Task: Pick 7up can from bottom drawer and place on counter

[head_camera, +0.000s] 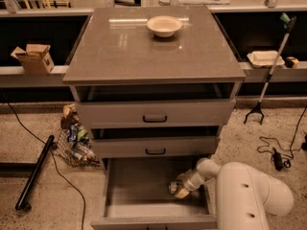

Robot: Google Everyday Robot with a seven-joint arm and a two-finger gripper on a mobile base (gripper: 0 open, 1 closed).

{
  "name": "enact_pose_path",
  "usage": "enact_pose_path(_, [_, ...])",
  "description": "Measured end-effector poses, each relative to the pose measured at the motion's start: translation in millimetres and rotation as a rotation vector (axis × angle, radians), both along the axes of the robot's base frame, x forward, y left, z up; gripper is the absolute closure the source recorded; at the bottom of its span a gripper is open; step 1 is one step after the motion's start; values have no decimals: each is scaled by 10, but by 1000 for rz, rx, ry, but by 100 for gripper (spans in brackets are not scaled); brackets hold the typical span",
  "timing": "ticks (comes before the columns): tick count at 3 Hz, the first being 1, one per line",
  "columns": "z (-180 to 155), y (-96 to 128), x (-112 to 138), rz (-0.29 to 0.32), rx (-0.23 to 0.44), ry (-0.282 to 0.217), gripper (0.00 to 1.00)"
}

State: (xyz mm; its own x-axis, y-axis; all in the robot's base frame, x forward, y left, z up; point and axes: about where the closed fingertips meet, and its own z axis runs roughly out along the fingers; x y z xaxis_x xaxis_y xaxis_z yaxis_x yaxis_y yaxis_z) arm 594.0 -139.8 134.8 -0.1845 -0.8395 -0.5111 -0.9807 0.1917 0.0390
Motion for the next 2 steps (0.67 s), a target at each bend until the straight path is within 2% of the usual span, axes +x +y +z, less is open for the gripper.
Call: enact_pose_path(2, [45,-192,37,-7,-66,-27,86])
